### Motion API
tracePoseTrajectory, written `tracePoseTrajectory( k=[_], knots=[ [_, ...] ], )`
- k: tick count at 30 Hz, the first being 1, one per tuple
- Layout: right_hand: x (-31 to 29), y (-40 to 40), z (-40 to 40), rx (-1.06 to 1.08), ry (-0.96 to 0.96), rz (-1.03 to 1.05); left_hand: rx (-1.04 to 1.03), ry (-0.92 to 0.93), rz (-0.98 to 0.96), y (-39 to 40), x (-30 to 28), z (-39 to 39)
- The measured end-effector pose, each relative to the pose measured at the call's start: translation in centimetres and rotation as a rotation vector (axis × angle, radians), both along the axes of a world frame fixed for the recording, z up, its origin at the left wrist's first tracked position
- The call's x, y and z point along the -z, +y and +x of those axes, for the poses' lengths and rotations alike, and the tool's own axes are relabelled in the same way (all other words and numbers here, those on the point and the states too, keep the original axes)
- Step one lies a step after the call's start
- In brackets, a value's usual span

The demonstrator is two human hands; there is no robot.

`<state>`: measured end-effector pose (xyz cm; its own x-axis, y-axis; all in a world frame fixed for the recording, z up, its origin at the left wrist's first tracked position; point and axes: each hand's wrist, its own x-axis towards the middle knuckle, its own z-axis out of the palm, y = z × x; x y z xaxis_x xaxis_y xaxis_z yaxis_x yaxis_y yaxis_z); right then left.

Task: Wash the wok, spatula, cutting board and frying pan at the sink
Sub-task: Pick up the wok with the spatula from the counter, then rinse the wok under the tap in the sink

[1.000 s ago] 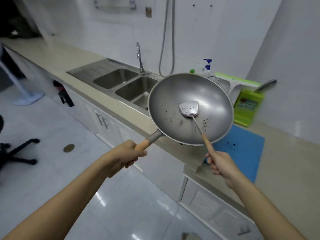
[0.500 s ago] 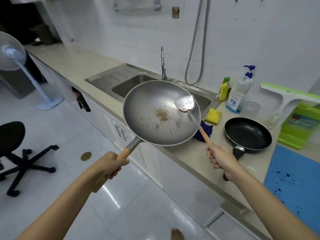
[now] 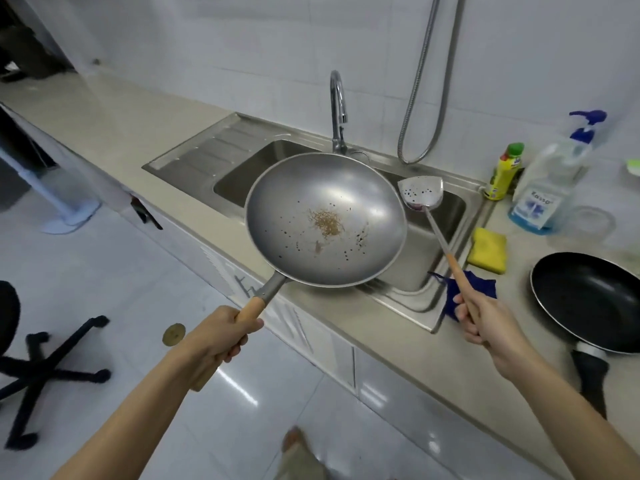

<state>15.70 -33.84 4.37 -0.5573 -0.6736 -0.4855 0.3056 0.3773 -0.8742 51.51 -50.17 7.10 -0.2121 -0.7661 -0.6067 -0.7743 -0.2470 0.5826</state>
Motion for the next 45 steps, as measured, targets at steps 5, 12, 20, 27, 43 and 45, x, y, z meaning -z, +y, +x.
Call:
tracePoseTrajectory(
  k=[5, 12, 20, 27, 43, 45],
  knots=[
    [1.8, -4.0, 1.6, 0.177, 0.054, 0.098, 0.113, 0.050, 0.031, -7.8, 1.2, 1.3],
    [3.8, -9.1, 3.3, 0.222, 0.050, 0.297, 0.272, 0.077, 0.085, -16.2, 1.9, 1.7],
    [6.4, -14.4, 1.8, 0.227, 0.072, 0.411, 0.338, 0.045, 0.150, -22.3, 3.0, -0.4],
    [8.6, -19.0, -1.9, 0.138, -0.014, 0.474, 0.375, -0.053, 0.130, -25.6, 3.4, -2.5],
    [15.7, -22.7, -2.8, -0.034, 0.218, 0.669, 0.365, -0.066, 0.102, -28.8, 5.9, -4.4],
    [16.5, -22.8, -2.6, -0.059, 0.244, 0.712, 0.376, -0.061, 0.114, -29.2, 6.1, -4.6]
  ],
)
